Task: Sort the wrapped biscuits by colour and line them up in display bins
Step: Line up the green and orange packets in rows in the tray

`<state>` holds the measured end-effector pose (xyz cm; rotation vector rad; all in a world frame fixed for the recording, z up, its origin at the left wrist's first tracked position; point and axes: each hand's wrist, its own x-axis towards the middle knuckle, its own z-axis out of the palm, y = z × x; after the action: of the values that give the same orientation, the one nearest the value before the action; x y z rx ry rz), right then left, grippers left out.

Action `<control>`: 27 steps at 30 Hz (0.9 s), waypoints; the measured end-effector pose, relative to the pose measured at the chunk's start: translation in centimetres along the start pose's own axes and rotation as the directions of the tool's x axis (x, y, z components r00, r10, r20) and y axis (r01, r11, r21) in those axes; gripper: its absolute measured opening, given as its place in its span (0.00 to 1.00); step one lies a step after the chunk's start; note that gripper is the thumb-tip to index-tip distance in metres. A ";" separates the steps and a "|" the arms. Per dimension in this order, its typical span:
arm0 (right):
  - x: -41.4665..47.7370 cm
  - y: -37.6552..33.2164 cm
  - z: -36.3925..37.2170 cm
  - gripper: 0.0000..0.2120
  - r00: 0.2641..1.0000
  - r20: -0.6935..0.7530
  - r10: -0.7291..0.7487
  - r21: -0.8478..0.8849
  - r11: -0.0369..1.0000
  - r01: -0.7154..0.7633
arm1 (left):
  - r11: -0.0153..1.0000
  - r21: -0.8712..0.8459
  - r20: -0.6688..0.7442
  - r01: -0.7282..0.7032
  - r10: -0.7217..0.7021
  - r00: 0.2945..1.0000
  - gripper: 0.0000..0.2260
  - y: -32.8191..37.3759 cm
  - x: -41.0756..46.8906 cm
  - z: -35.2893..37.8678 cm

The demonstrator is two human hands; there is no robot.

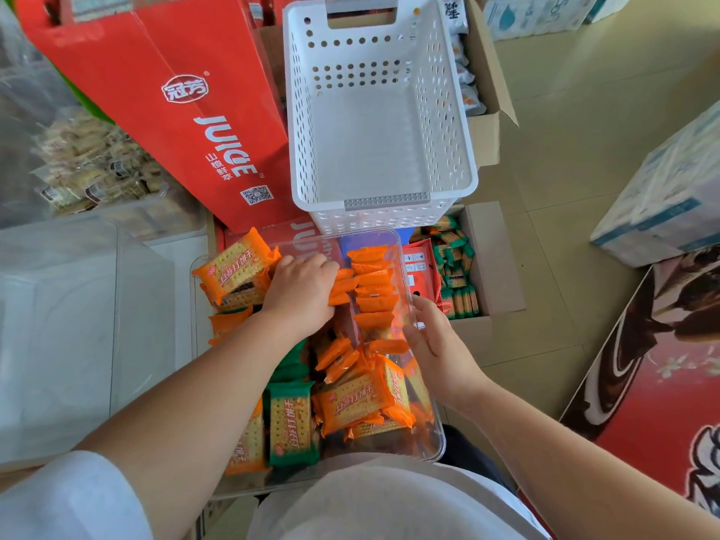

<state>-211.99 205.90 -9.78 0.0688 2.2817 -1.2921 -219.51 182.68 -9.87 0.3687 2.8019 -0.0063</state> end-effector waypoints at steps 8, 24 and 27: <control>-0.1 -0.1 -0.1 0.21 1.000 -0.006 0.009 -0.017 1.000 -0.009 | 0.964 -0.256 -0.114 0.073 -0.105 0.988 0.26 1.6 -0.1 1.4; 0.1 -0.4 -0.3 0.19 0.999 0.030 0.015 -0.028 1.000 -0.014 | 0.986 -0.165 -0.133 -0.031 0.009 0.991 0.13 1.2 -2.9 -0.2; 0.0 -0.7 -0.3 0.19 1.000 0.023 0.018 -0.036 0.999 -0.018 | 0.992 -0.128 0.004 -0.014 0.014 1.000 0.21 2.1 -5.4 -0.6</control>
<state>-212.30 205.72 -9.06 0.0611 2.2780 -1.2365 -214.22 183.40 -7.56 0.3569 2.7766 0.1745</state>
